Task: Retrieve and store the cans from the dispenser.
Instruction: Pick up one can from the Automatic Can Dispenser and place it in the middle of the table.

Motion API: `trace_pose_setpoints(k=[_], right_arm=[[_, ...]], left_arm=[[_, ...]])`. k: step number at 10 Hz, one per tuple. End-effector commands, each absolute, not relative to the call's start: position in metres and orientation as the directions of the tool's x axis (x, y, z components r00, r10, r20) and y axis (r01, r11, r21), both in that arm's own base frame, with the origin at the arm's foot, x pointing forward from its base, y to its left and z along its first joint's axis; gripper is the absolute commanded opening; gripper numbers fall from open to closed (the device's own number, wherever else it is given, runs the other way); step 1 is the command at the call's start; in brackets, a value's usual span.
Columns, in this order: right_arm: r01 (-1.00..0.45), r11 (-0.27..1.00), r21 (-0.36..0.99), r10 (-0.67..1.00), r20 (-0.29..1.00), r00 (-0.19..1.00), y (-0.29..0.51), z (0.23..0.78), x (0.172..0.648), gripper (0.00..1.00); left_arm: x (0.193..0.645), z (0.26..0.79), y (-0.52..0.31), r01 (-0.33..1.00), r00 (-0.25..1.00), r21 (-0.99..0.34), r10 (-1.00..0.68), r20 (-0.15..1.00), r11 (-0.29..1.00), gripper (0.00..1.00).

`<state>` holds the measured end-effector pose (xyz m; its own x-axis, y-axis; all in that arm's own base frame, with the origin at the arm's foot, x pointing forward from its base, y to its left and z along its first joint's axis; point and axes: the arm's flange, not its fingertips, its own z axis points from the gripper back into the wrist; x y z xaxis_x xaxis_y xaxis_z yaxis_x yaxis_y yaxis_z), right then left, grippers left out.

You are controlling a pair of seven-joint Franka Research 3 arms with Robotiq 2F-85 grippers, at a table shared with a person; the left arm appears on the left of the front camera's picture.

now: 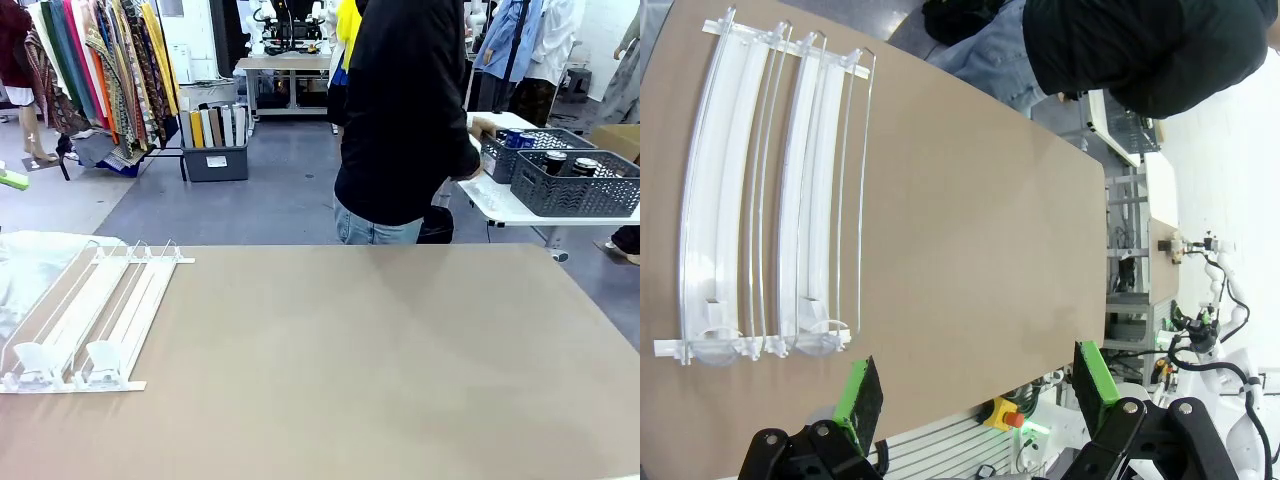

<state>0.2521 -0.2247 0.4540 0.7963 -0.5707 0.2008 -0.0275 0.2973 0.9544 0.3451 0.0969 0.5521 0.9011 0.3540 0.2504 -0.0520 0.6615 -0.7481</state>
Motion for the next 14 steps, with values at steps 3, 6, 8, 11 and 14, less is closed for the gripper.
trace_pose_setpoints(k=[3,6,8,11,14], right_arm=[[-0.036,0.286,0.958,-0.577,0.202,0.791,-0.2242,0.4572,0.2530,1.00],[-0.036,0.286,0.958,-0.577,0.202,0.791,-0.2242,0.4572,0.2530,1.00],[-0.036,0.286,0.958,-0.577,0.202,0.791,-0.2242,0.4572,0.2530,1.00],[-0.036,0.286,0.958,-0.577,0.202,0.791,-0.2242,0.4572,0.2530,1.00],[-0.036,0.286,0.958,-0.577,0.202,0.791,-0.2242,0.4572,0.2530,1.00]], left_arm=[[0.3459,0.5530,0.0991,-0.044,0.901,-0.761,0.354,0.249,0.647,1.00],[0.3459,0.5530,0.0991,-0.044,0.901,-0.761,0.354,0.249,0.647,1.00],[0.3459,0.5530,0.0991,-0.044,0.901,-0.761,0.354,0.249,0.647,1.00],[0.3459,0.5530,0.0991,-0.044,0.901,-0.761,0.354,0.249,0.647,1.00],[0.3459,0.5530,0.0991,-0.044,0.901,-0.761,0.354,0.249,0.647,1.00]])
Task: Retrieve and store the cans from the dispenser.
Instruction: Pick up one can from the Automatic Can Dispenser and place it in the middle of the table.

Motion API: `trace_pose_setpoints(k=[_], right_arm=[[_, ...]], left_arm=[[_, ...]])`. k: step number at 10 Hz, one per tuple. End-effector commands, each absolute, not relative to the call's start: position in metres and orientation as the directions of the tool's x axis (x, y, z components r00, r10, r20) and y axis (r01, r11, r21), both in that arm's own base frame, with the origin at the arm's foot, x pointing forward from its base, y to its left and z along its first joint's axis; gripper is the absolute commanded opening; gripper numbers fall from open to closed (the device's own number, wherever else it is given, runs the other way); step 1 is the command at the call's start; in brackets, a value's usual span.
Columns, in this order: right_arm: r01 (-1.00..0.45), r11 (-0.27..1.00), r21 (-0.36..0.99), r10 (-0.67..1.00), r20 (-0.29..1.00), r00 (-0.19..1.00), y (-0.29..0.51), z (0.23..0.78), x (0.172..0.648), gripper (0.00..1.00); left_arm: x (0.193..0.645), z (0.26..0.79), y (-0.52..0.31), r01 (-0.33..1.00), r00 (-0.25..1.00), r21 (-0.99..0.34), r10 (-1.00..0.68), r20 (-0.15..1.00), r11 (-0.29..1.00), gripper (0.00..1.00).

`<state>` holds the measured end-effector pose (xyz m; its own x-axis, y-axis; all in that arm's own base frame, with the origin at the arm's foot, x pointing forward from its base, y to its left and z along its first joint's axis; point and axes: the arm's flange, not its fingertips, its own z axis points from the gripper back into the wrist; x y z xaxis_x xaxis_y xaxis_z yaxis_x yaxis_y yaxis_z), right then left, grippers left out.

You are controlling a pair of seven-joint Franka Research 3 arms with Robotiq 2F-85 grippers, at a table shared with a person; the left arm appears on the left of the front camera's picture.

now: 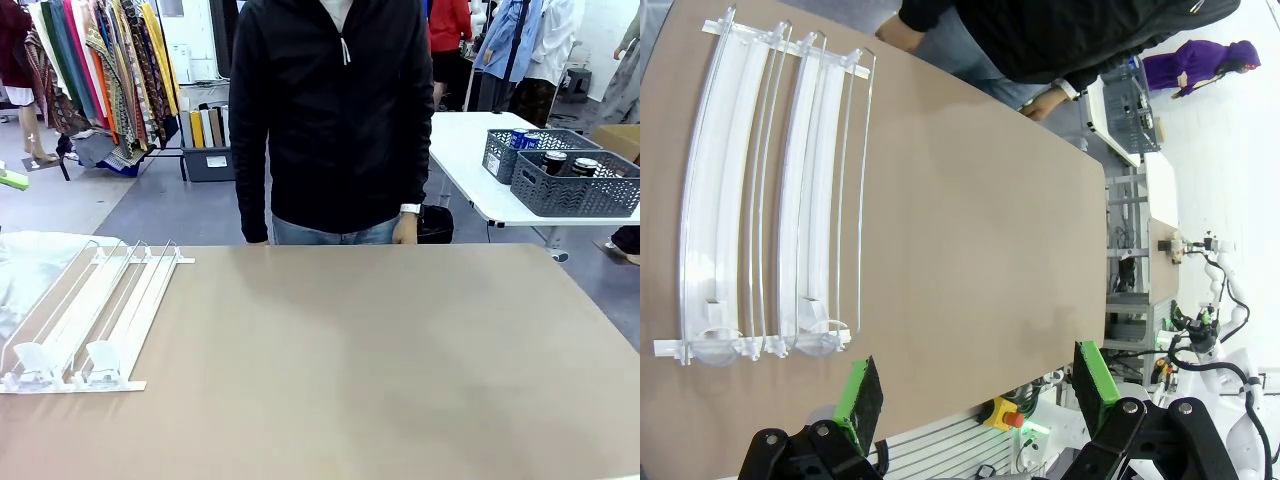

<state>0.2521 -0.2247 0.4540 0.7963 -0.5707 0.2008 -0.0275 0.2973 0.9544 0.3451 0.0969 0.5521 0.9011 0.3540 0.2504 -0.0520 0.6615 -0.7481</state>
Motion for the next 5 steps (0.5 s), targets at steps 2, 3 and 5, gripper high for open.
trace_pose_setpoints(k=[2,3,5], right_arm=[[-0.036,0.286,0.958,-0.577,0.202,0.791,-0.2242,0.4572,0.2530,1.00],[-0.036,0.286,0.958,-0.577,0.202,0.791,-0.2242,0.4572,0.2530,1.00],[-0.036,0.286,0.958,-0.577,0.202,0.791,-0.2242,0.4572,0.2530,1.00]], left_arm=[[0.3459,0.5530,0.0991,-0.044,0.901,-0.761,0.354,0.249,0.647,1.00],[0.3459,0.5530,0.0991,-0.044,0.901,-0.761,0.354,0.249,0.647,1.00],[0.3459,0.5530,0.0991,-0.044,0.901,-0.761,0.354,0.249,0.647,1.00]])
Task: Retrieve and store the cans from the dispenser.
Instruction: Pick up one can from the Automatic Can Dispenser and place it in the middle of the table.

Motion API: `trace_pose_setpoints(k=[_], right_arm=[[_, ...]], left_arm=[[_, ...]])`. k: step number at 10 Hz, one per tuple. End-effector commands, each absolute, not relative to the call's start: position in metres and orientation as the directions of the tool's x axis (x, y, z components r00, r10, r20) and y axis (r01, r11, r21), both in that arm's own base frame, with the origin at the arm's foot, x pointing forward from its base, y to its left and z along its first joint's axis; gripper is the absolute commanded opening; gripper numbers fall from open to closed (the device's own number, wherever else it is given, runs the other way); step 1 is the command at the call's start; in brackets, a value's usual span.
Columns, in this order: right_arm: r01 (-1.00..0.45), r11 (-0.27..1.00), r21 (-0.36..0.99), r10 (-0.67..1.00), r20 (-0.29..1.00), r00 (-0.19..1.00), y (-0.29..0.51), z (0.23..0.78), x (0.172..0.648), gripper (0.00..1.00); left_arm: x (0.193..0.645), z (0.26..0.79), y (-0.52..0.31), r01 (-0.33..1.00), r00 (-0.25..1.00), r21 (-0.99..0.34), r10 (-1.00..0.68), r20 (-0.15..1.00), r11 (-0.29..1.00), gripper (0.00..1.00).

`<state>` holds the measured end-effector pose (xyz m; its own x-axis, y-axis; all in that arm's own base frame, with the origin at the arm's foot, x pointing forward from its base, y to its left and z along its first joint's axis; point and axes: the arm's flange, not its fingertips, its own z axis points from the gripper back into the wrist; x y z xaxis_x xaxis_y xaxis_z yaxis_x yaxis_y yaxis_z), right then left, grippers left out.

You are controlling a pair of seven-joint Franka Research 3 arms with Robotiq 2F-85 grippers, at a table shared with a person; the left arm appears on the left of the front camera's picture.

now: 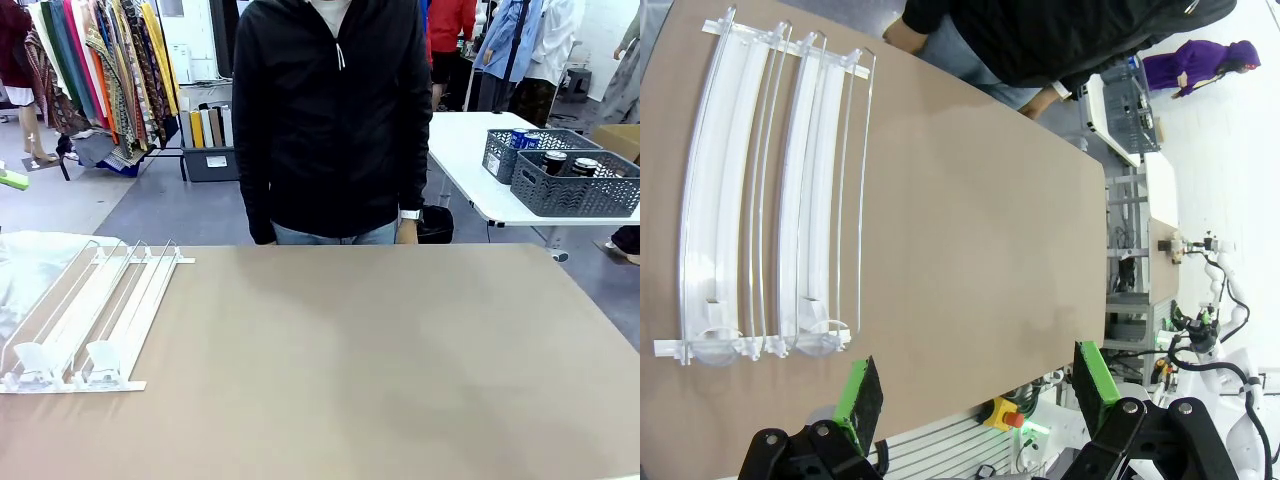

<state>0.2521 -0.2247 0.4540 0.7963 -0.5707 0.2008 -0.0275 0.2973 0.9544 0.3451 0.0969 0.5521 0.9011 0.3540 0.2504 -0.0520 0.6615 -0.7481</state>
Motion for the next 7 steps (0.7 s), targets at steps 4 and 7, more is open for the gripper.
trace_pose_setpoints(k=[4,7], right_arm=[[-0.036,0.286,0.958,-0.577,0.202,0.791,-0.2242,0.4572,0.2530,1.00],[-0.036,0.286,0.958,-0.577,0.202,0.791,-0.2242,0.4572,0.2530,1.00]], left_arm=[[0.3459,0.5530,0.0991,-0.044,0.901,-0.761,0.354,0.249,0.647,1.00],[0.3459,0.5530,0.0991,-0.044,0.901,-0.761,0.354,0.249,0.647,1.00]])
